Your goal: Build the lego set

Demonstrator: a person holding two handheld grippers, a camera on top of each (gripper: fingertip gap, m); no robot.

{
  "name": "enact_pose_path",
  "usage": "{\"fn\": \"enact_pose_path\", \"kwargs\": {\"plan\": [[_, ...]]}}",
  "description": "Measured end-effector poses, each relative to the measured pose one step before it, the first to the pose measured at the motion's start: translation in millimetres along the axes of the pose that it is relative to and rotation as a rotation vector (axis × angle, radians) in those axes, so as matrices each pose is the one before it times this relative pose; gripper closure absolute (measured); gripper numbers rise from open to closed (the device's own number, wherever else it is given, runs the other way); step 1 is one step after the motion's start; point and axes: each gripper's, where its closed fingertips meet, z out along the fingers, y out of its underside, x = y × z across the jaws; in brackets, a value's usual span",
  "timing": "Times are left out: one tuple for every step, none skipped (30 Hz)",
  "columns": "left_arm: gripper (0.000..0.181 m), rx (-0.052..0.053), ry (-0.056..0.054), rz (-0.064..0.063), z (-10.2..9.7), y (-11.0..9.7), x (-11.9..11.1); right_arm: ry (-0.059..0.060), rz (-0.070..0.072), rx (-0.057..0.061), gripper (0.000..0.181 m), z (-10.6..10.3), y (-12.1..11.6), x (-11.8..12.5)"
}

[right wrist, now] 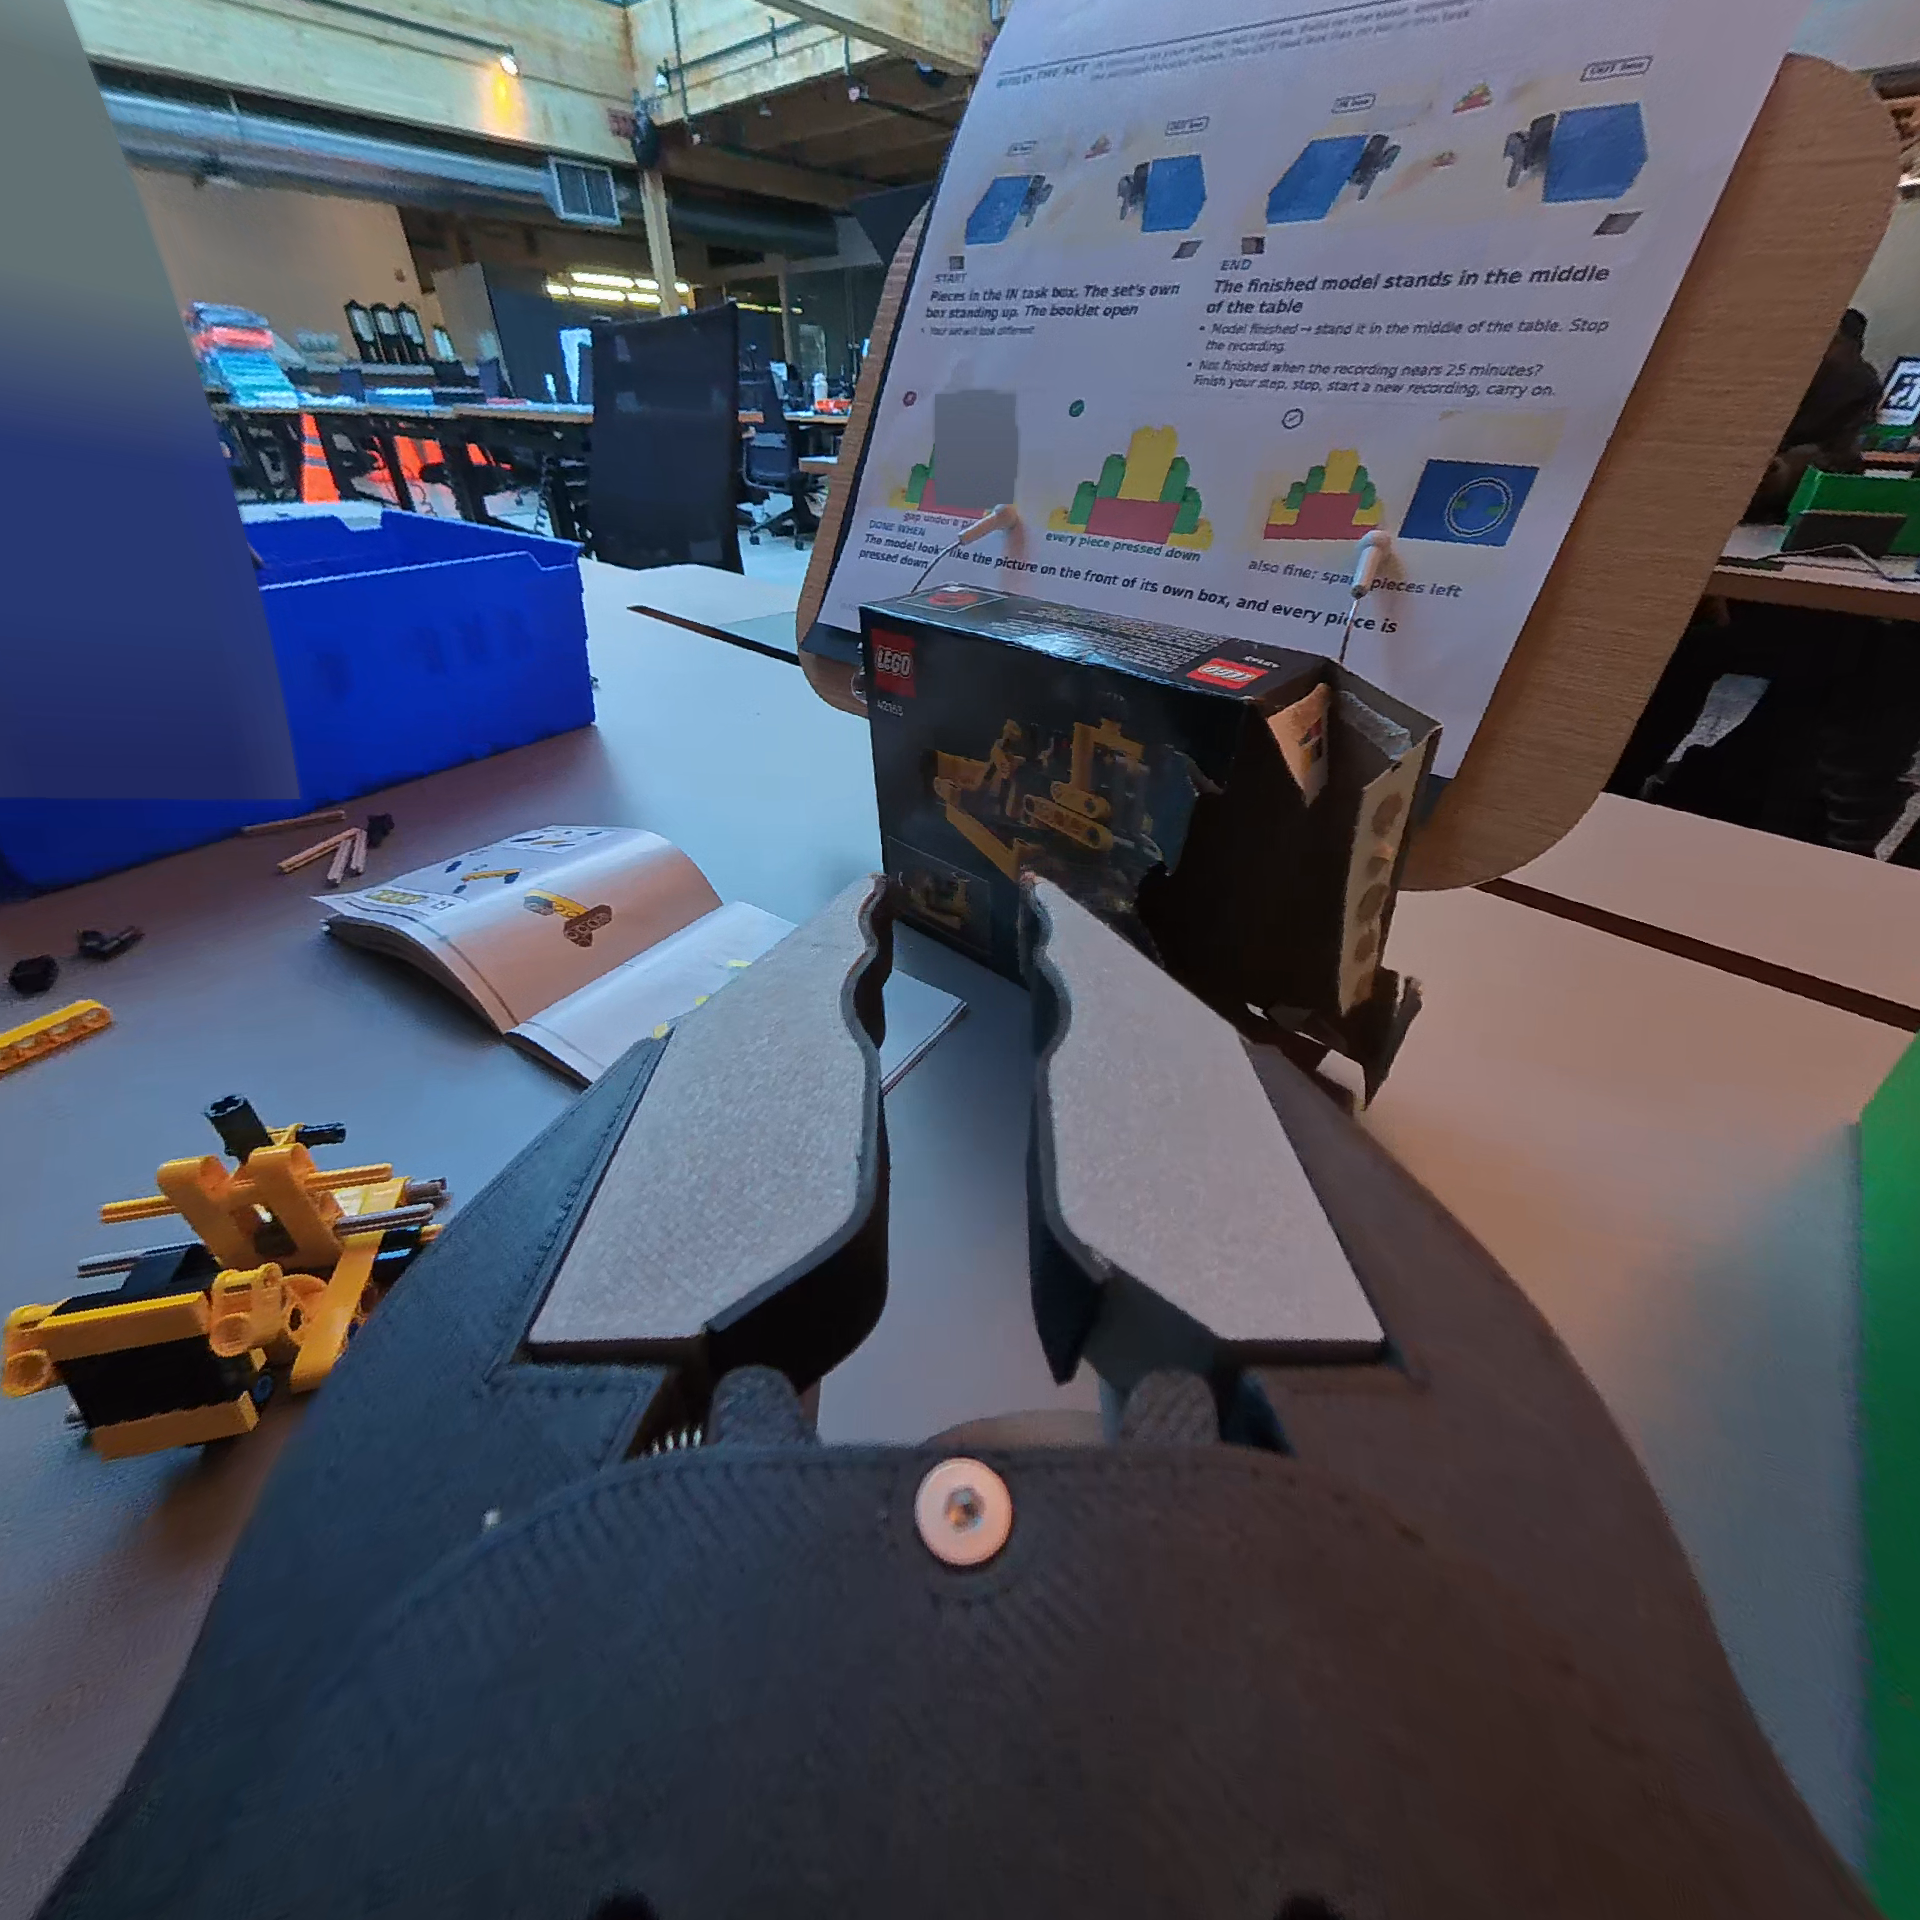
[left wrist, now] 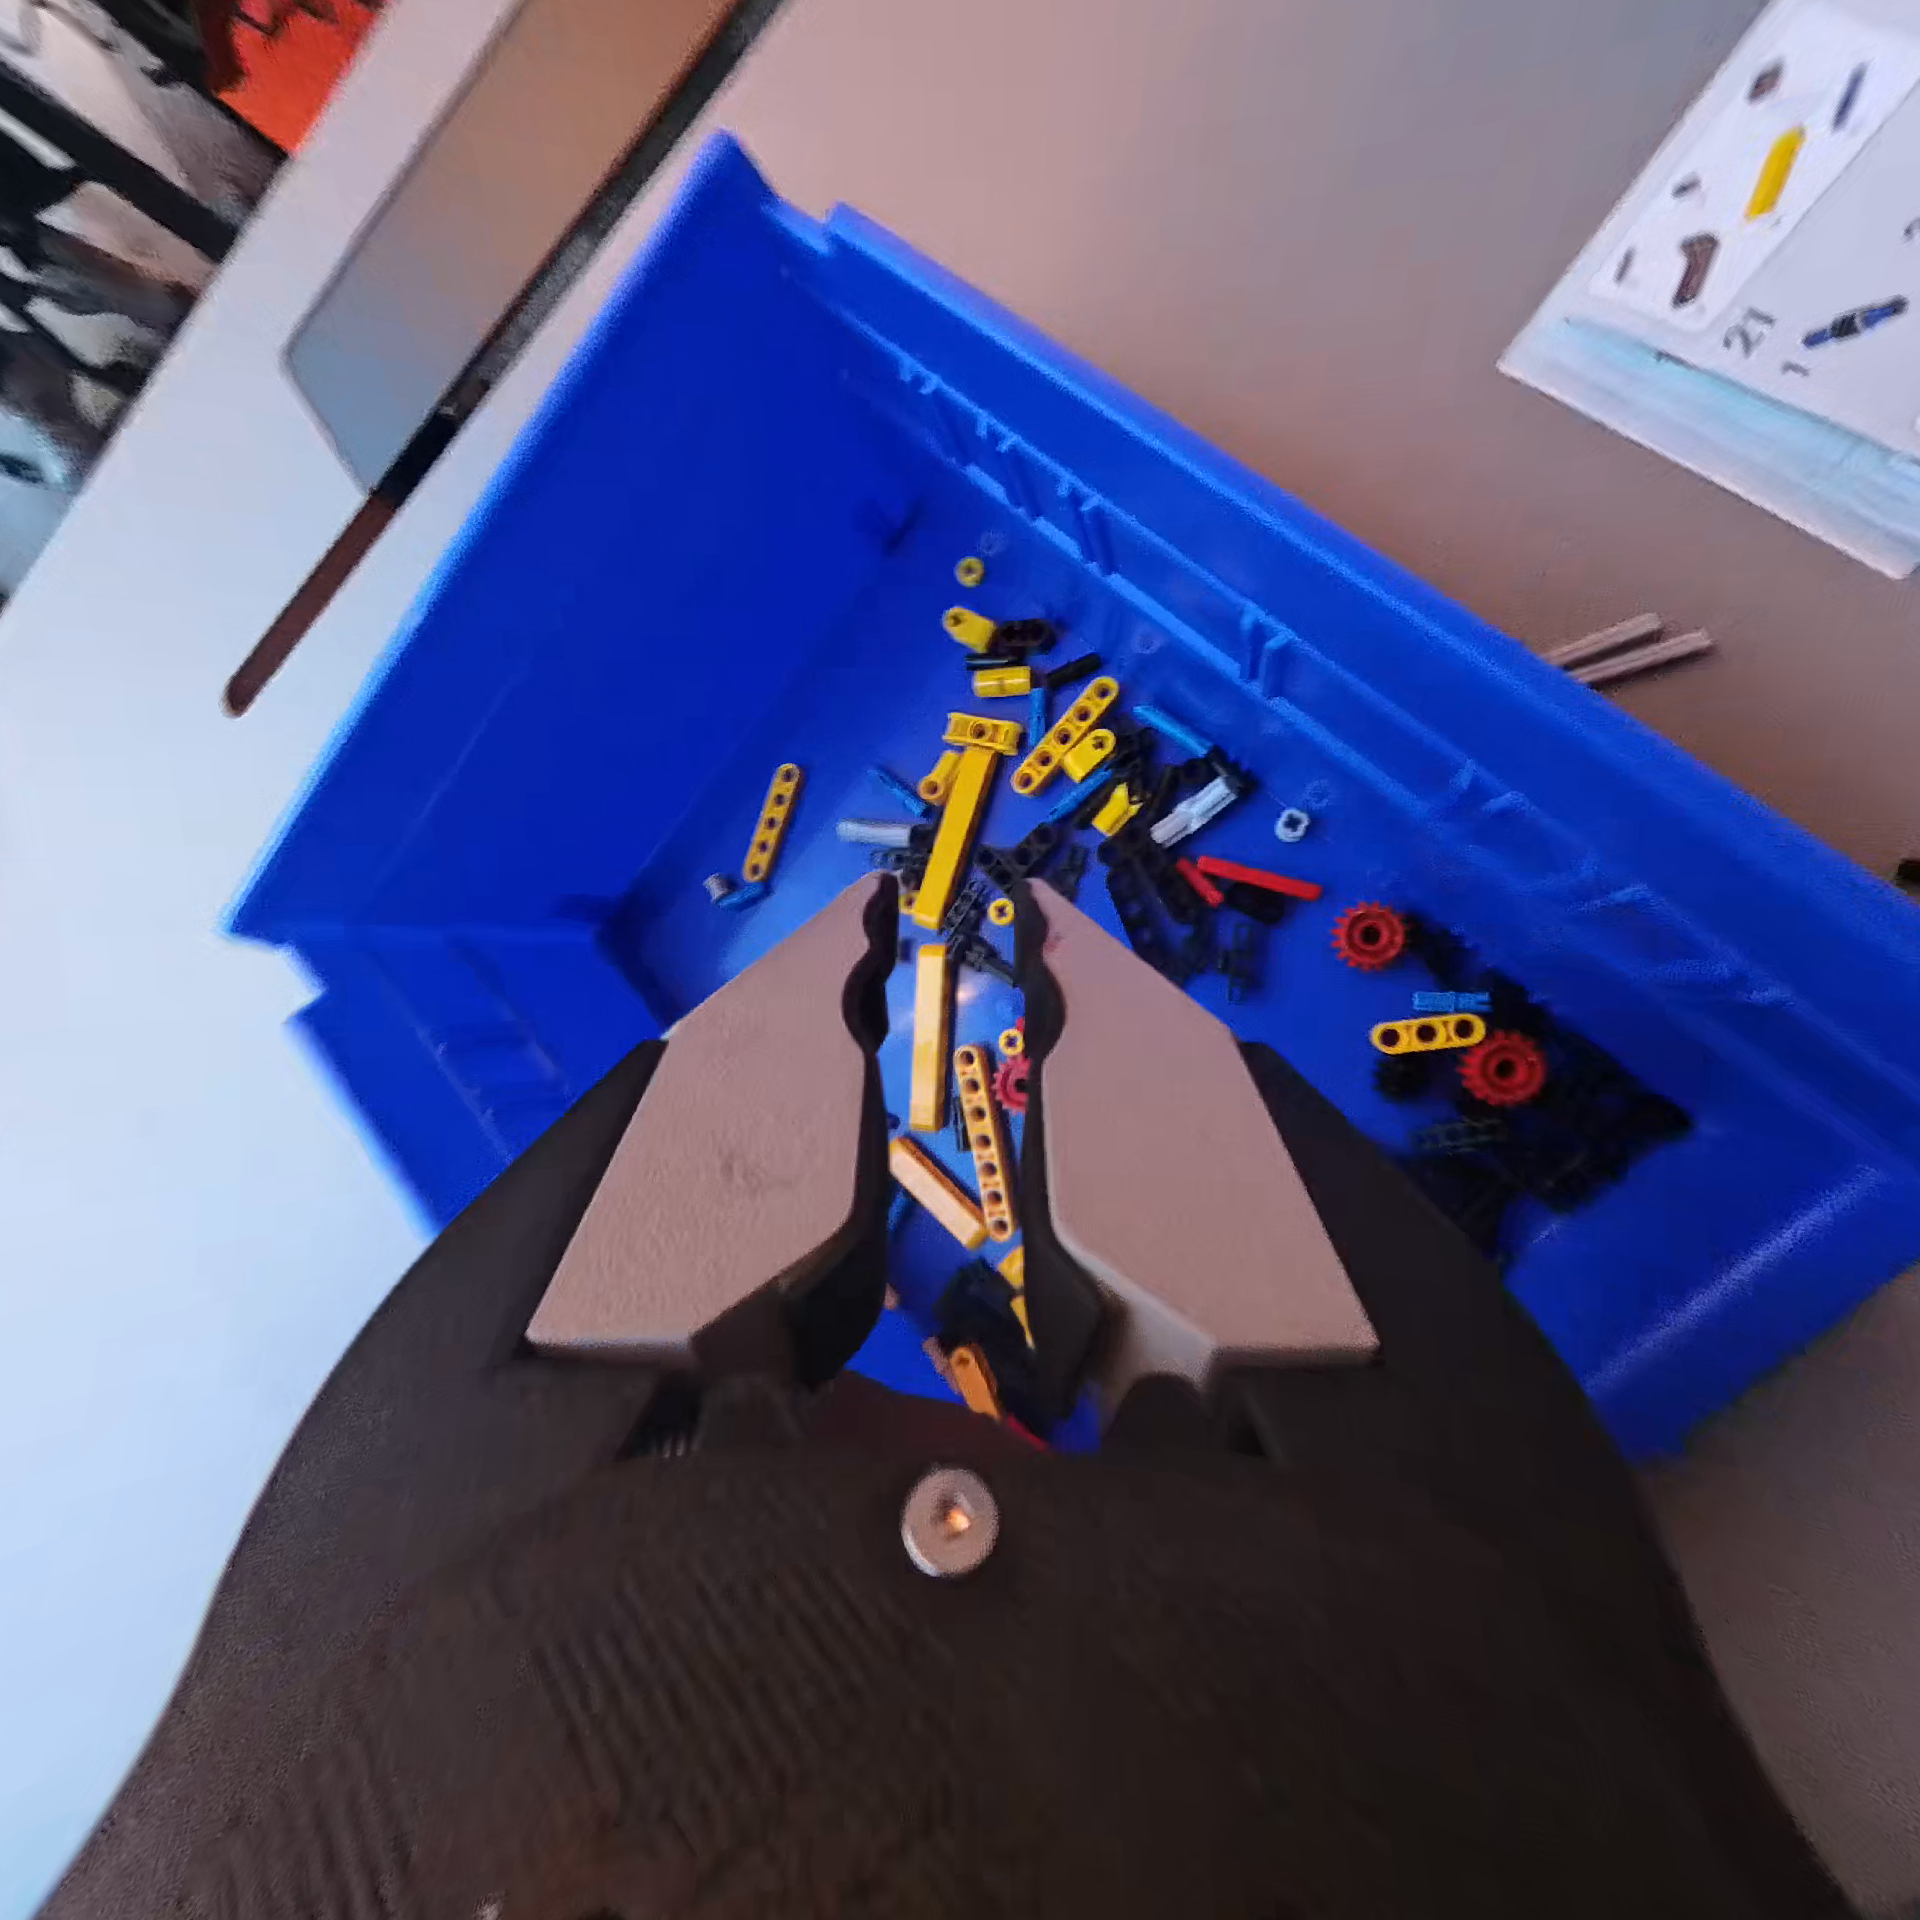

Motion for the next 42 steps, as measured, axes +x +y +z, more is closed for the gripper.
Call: {"fn": "enact_pose_path", "kwargs": {"plan": [[0.161, 0.0258, -0.0345, -0.0320, -7.97, 1.94, -6.00, -0.0037, -0.0004, -0.0040, 0.161, 0.44, 0.54, -0.48], [0.162, 0.0304, -0.0336, -0.0424, -8.18, 1.73, -7.10, -0.0028, 0.0012, -0.0042, 0.161, 0.48, 0.56, -0.28], [0.163, 0.0305, -0.0221, -0.0477, -8.10, 1.81, -6.08, -0.0016, 0.0030, -0.0029, 0.161, 0.36, 0.39, 0.14], [0.163, 0.0274, -0.0115, -0.0407, -7.70, 2.29, -4.29, -0.0007, 0.0041, -0.0010, 0.161, 0.13, 0.14, 0.38], [0.163, 0.0235, -0.0100, -0.0297, -6.82, 2.51, -3.60, 0.0009, 0.0045, 0.0000, 0.161, -0.01, 0.00, 0.54], [0.163, 0.0129, -0.0086, -0.0200, -5.85, 3.72, -2.90, 0.0014, 0.0041, 0.0006, 0.161, -0.06, 0.02, 0.67], [0.163, 0.0007, 0.0010, -0.0127, -4.92, 4.72, -1.38, 0.0017, 0.0030, 0.0012, 0.161, -0.20, -0.15, 0.52], [0.162, -0.0031, 0.0076, -0.0111, -4.31, 4.25, -0.54, 0.0023, 0.0016, 0.0012, 0.161, -0.06, -0.17, 0.45], [0.160, 0.0017, 0.0050, -0.0118, -4.07, 2.67, -1.19, 0.0023, 0.0002, 0.0003, 0.161, -0.08, -0.03, 0.34], [0.160, 0.0058, -0.0035, -0.0099, -3.91, 1.49, -2.61, 0.0021, -0.0010, -0.0010, 0.161, 0.10, 0.13, 0.21], [0.160, 0.0047, -0.0107, -0.0051, -3.41, 1.18, -3.42, 0.0031, -0.0021, -0.0016, 0.160, 0.17, 0.22, 0.09], [0.160, 0.0050, -0.0127, -0.0021, -2.72, 0.97, -3.22, 0.0040, -0.0033, -0.0015, 0.160, 0.14, 0.10, 0.20], [0.160, 0.0069, -0.0069, -0.0012, -2.12, 0.67, -1.64, 0.0045, -0.0033, -0.0008, 0.160, -0.03, 0.11, 0.23], [0.160, 0.0107, 0.0002, 0.0000, -1.83, -0.13, 0.30, 0.0053, -0.0025, 0.0003, 0.160, -0.03, -0.04, 0.41], [0.160, 0.0183, 0.0021, -0.0009, -1.57, -1.43, 1.39, 0.0068, -0.0016, 0.0009, 0.161, -0.15, -0.12, 0.70], [0.161, 0.0228, 0.0048, -0.0029, -1.35, -2.42, 2.17, 0.0081, -0.0004, 0.0003, 0.160, -0.14, -0.04, 1.00], [0.160, 0.0182, 0.0128, -0.0006, -0.72, -1.95, 3.68, 0.0087, 0.0003, 0.0006, 0.160, -0.09, -0.08, 1.13], [0.160, 0.0128, 0.0157, 0.0038, -0.18, -1.25, 4.28, 0.0093, -0.0003, 0.0021, 0.160, -0.33, -0.28, 1.16], [0.160, 0.0106, 0.0107, 0.0063, 0.40, -1.07, 3.40, 0.0092, -0.0007, 0.0027, 0.160, -0.33, -0.35, 1.09], [0.160, 0.0073, 0.0082, 0.0080, 0.73, -0.67, 2.68, 0.0091, -0.0004, 0.0023, 0.160, -0.44, -0.31, 1.08], [0.159, 0.0050, 0.0111, 0.0083, 0.82, -0.15, 2.63, 0.0100, -0.0003, 0.0025, 0.160, -0.44, -0.23, 1.20], [0.158, 0.0053, 0.0108, 0.0056, 0.90, 0.02, 1.97, 0.0120, -0.0001, 0.0028, 0.160, -0.51, -0.38, 1.52], [0.155, 0.0061, 0.0105, 0.0046, 0.81, 0.13, 1.58, 0.0123, -0.0001, 0.0026, 0.160, -0.57, -0.35, 1.48], [0.153, 0.0072, 0.0119, 0.0050, 0.42, 0.48, 1.50, 0.0105, 0.0005, 0.0001, 0.160, -0.28, -0.01, 1.54], [0.150, 0.0083, 0.0088, 0.0032, 0.12, 0.38, 0.61, 0.0076, 0.0013, -0.0027, 0.160, 0.20, 0.37, 1.14], [0.150, 0.0111, 0.0101, -0.0040, -0.26, -0.30, 0.11, 0.0058, 0.0011, -0.0040, 0.160, 0.51, 0.54, 0.83], [0.150, 0.0116, 0.0191, -0.0109, -0.72, -0.84, 0.89, 0.0068, -0.0007, -0.0048, 0.160, 0.65, 0.63, 1.02], [0.150, 0.0105, 0.0157, -0.0101, -1.09, -0.90, 0.30, 0.0063, -0.0034, -0.0031, 0.160, 0.77, 0.29, 0.91], [0.150, 0.0080, -0.0070, -0.0020, -1.39, -0.15, -2.97, 0.0038, -0.0036, -0.0023, 0.160, 0.91, 0.28, 0.76], [0.150, 0.0060, -0.0300, 0.0046, -1.65, 0.96, -6.58, 0.0017, -0.0009, -0.0036, 0.160, 0.98, 0.46, 0.64], [0.150, 0.0036, -0.0400, 0.0022, -1.99, 1.93, -9.04, 0.0028, 0.0024, -0.0047, 0.159, 0.98, 0.61, 0.95], [0.151, 0.0038, -0.0492, -0.0059, -2.57, 2.42, -11.90, 0.0036, 0.0033, -0.0028, 0.159, 0.98, 0.44, 1.17], [0.152, 0.0120, -0.0523, -0.0190, -3.26, 1.49, -13.46, 0.0048, 0.0025, -0.0003, 0.159, 0.79, 0.01, 1.33], [0.153, 0.0217, -0.0404, -0.0334, -3.71, -0.12, -12.07, 0.0052, 0.0020, -0.0006, 0.159, 0.92, 0.04, 1.25], [0.154, 0.0255, -0.0212, -0.0401, -3.73, -1.29, -8.71, 0.0035, 0.0023, -0.0017, 0.159, 1.07, 0.18, 0.99], [0.155, 0.0236, -0.0086, -0.0343, -3.36, -1.73, -5.55, 0.0005, 0.0025, -0.0028, 0.159, 1.04, 0.33, 0.42], [0.155, 0.0200, -0.0089, -0.0210, -2.62, -1.65, -3.81, -0.0008, 0.0017, -0.0037, 0.159, 0.80, 0.46, 0.16], [0.156, 0.0113, -0.0128, -0.0062, -1.81, -0.71, -2.98, -0.0003, 0.0004, -0.0026, 0.158, 0.27, 0.33, -0.06], [0.156, 0.0015, -0.0100, 0.0029, -0.84, 0.34, -1.56, 0.0013, -0.0005, 0.0028, 0.159, -0.21, -0.36, 0.07], [0.156, -0.0026, -0.0026, 0.0028, -0.33, 0.63, 0.04, 0.0018, -0.0006, 0.0047, 0.159, -0.39, -0.61, 0.19], [0.156, -0.0061, 0.0076, 0.0009, 0.13, 0.81, 1.81, -0.0004, -0.0002, 0.0019, 0.159, -0.22, -0.24, -0.10], [0.156, -0.0102, 0.0119, 0.0015, 0.15, 1.08, 2.70, -0.0024, 0.0002, -0.0010, 0.159, 0.10, 0.13, -0.22]]}}
